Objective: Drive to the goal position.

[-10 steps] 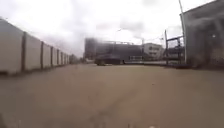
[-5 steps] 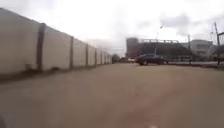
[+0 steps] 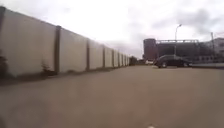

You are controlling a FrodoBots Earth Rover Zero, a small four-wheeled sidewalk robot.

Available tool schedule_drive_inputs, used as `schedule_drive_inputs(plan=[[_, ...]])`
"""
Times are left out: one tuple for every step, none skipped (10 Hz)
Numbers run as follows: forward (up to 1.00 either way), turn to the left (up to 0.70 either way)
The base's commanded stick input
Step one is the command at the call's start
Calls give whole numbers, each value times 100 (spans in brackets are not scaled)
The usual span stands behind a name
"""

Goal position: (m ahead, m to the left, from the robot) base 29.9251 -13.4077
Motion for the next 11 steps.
schedule_drive_inputs(plan=[[85, 1], [85, 1], [85, 1], [85, 1], [85, 1], [85, 1], [85, 0], [85, -5], [85, -19], [85, -27], [85, -17]])
